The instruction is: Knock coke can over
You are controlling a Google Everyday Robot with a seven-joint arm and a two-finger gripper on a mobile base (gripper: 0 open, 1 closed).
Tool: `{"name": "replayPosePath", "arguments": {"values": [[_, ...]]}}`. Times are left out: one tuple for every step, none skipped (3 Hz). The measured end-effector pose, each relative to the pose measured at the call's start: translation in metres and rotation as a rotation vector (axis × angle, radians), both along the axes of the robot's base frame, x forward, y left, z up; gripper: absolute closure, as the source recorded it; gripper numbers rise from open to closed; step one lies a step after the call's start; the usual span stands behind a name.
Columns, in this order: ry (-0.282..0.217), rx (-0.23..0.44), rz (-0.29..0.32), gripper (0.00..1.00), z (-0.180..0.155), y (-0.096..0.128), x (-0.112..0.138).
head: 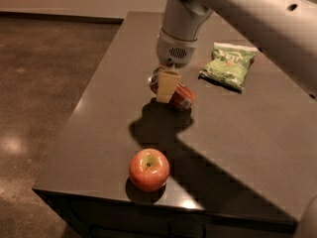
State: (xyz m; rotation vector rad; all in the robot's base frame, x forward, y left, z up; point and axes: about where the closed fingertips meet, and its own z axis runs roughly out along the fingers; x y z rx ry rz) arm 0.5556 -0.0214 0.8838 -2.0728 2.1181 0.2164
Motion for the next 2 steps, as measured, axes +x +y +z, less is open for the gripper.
{"name": "replayPosePath", "arguments": {"values": [[0.011,-0.011,0.008,0.12,-0.0060,0.0016,-0.0005],[0.014,-0.015,0.013,0.00,-0.0093,0.0024,-0.0020]]}}
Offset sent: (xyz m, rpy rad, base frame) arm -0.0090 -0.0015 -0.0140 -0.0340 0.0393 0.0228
